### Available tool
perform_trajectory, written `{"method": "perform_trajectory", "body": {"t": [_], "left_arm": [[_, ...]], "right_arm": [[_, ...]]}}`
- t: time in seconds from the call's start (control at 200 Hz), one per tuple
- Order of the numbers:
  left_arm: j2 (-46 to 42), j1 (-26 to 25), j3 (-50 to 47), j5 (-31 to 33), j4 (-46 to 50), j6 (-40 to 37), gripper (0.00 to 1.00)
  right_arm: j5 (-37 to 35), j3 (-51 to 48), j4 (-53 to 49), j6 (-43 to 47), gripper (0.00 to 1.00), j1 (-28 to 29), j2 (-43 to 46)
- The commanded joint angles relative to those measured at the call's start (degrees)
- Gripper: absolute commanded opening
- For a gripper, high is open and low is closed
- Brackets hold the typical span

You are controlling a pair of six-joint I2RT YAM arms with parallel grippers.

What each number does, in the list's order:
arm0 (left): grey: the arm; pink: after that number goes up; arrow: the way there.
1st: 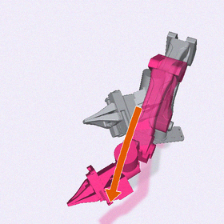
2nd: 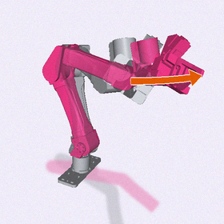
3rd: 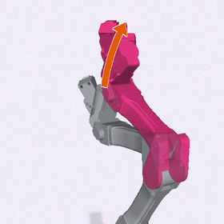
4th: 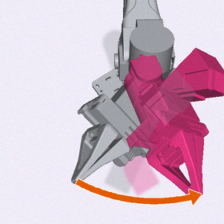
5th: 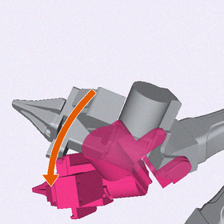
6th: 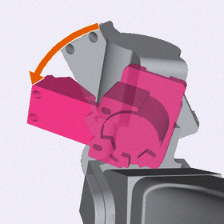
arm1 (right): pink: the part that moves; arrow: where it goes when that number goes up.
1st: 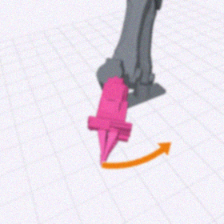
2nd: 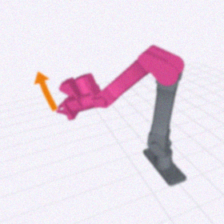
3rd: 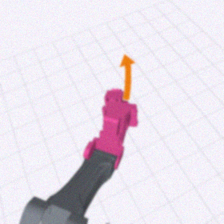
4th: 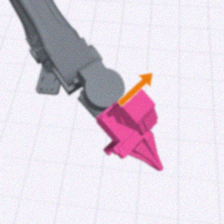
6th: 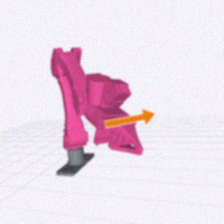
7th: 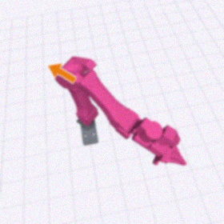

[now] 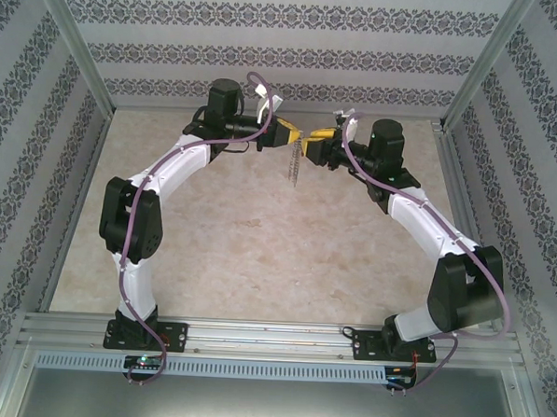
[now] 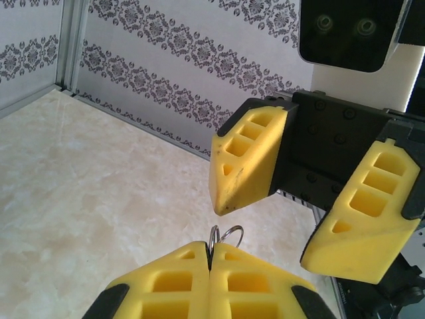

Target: Put the keys on the keyring

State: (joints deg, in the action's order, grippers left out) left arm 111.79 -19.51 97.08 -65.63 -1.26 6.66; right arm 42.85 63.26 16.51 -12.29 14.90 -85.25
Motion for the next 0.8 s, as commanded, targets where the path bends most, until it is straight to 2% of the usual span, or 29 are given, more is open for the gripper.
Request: {"method": "perform_trajectory", "body": {"t": [0.0, 0.295, 0.51, 0.66, 0.794], "left_arm": [[-3.65, -0.58, 0.92, -0.25, 0.41, -1.47, 0.00], [-4.34, -0.61, 1.27, 0.03, 1.07, -1.91, 0.00], [-4.73, -0.71, 1.34, 0.37, 1.08, -2.00, 0.00], [-4.86, -1.02, 1.36, 1.00, 1.25, -2.13, 0.00], [-5.25, -1.35, 1.18, 1.99, 1.34, -2.41, 0.00]], "right_arm": [[-0.22, 1.34, 0.20, 0.99, 0.44, 0.56, -0.61], [0.11, 0.98, -0.34, 1.48, 0.35, 0.45, -1.19], [1.00, 0.63, -0.34, 1.63, 0.12, 0.49, -1.03], [1.16, 0.46, -0.34, 1.83, 0.00, 0.81, -0.69], [0.68, 0.28, -0.76, 2.40, 0.00, 1.49, -0.23]]}}
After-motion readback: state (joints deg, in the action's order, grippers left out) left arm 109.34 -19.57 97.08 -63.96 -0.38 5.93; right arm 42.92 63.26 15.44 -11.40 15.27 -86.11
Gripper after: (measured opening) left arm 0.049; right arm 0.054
